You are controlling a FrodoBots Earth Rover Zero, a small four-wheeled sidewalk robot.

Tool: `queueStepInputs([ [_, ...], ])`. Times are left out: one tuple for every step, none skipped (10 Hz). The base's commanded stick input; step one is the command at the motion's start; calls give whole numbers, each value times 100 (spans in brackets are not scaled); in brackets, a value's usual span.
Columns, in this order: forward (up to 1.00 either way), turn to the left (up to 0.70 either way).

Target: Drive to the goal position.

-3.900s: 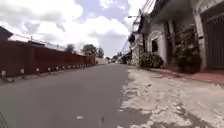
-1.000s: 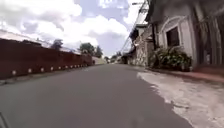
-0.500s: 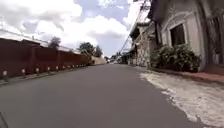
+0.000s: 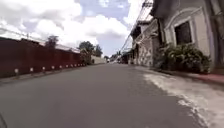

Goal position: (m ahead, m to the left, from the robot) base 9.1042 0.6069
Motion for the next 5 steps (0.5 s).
queueStepInputs([
  [100,0],
  [100,0],
  [100,0],
  [100,0],
  [100,0],
])
